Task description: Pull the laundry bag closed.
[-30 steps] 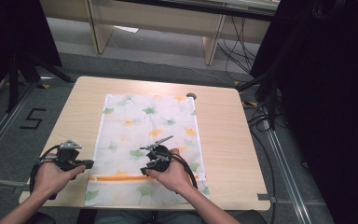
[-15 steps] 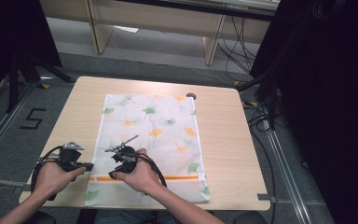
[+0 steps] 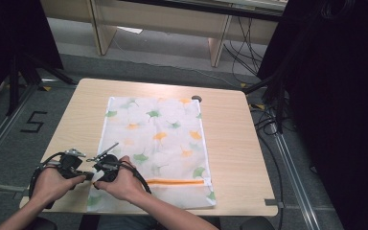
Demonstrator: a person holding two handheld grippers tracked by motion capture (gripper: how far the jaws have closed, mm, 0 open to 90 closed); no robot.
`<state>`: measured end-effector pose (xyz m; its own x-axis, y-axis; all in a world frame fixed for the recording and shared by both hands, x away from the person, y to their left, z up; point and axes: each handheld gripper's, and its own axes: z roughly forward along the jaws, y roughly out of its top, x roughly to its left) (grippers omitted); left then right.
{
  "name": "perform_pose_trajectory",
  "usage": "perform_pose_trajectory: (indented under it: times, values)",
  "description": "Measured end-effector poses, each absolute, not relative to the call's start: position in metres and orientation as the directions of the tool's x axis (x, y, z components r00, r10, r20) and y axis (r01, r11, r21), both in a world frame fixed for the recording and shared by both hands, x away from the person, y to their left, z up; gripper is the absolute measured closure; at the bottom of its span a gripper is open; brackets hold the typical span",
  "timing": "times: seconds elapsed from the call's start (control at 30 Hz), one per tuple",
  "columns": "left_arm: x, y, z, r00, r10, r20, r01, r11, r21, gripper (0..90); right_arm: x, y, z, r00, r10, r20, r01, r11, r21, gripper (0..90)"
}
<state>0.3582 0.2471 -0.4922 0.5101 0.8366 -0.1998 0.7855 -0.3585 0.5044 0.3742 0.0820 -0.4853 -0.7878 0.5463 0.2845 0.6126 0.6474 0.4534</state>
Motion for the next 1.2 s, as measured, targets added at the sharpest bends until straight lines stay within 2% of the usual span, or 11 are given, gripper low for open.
perform_pose_trajectory:
  times: [0.23, 0.87, 1.2]
  values:
    - [0.3542, 0.2476, -0.4922, 0.520, 0.827, -0.215, 0.790, -0.369, 0.490, 89.3, 0.3719, 0.0894, -0.4940, -0.791, 0.550, 0.268, 0.607, 0.657, 0.446, 65.3]
    - [0.3532, 0.2436, -0.4950, 0.542, 0.820, -0.183, 0.782, -0.412, 0.468, 88.9, 0.3745, 0.0887, -0.4946, -0.815, 0.539, 0.213, 0.574, 0.694, 0.435, 81.2]
    - [0.3532, 0.2389, -0.4957, 0.567, 0.810, -0.151, 0.758, -0.442, 0.480, 89.1, 0.3769, 0.0840, -0.4921, -0.813, 0.536, 0.227, 0.579, 0.704, 0.412, 82.5]
